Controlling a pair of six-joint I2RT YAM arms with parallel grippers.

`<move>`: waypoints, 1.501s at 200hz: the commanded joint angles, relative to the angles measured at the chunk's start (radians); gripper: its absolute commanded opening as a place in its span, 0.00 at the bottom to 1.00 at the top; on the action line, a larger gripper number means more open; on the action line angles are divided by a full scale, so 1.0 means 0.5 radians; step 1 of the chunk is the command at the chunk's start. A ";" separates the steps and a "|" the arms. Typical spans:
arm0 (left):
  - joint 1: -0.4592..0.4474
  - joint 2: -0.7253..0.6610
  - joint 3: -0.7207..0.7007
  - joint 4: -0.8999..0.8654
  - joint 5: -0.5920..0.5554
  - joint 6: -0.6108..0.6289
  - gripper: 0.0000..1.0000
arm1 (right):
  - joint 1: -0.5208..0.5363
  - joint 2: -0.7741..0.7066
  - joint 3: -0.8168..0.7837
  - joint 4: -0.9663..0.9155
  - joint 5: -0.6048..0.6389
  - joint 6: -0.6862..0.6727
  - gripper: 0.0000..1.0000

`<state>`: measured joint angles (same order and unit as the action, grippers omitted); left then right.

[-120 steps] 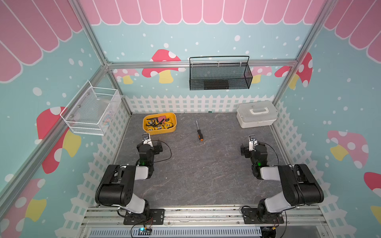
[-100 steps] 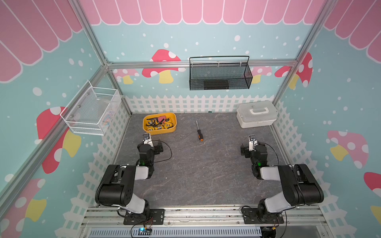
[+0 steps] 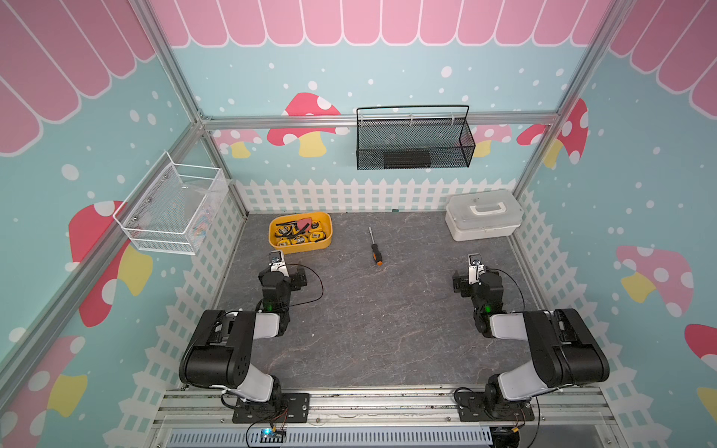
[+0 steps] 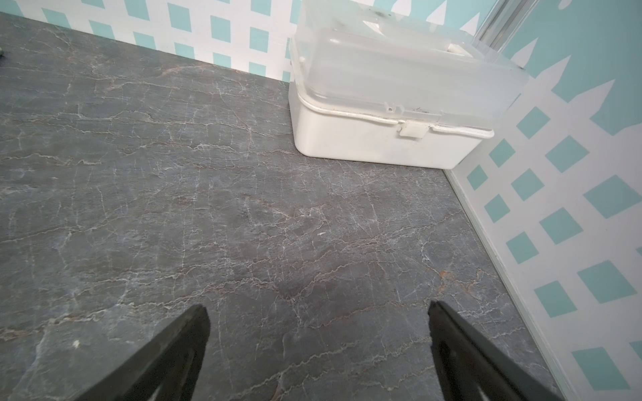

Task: Take the tape measure out of the storage box
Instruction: Move the storage box to the center of the board.

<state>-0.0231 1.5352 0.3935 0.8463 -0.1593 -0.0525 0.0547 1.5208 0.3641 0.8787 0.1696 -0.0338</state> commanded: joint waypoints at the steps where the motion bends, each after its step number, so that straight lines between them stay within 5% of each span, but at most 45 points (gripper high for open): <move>1: -0.001 -0.009 0.026 -0.007 0.031 -0.006 0.99 | 0.016 -0.001 0.011 0.014 0.032 -0.009 0.99; 43: -0.011 -0.059 0.034 -0.034 0.005 0.001 0.99 | 0.016 -0.001 0.012 0.015 0.033 -0.009 0.98; 82: -0.026 -0.278 0.733 -1.510 -0.308 -0.341 0.99 | 0.016 -0.002 0.011 0.015 0.032 -0.008 0.99; 120: -0.027 -0.057 1.187 -1.985 -0.236 -0.836 0.99 | 0.016 -0.004 0.011 0.014 0.032 -0.007 0.99; 144: -0.027 0.208 1.472 -2.191 -0.077 -1.129 0.90 | 0.016 -0.004 0.011 0.014 0.032 -0.008 0.99; 192: -0.027 0.624 1.850 -2.325 0.130 -1.437 0.87 | 0.016 -0.004 0.011 0.015 0.030 -0.010 0.99; 258: 0.020 0.922 1.981 -2.224 0.268 -1.680 0.87 | 0.016 -0.006 0.010 0.013 0.032 -0.009 0.98; 300: 0.030 1.051 2.035 -2.224 0.321 -1.737 0.78 | 0.016 -0.004 0.008 0.014 0.032 -0.010 0.99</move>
<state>-0.0139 2.0327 1.3834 -0.2508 -0.0280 -0.8886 0.0547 1.5208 0.3641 0.8787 0.1696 -0.0338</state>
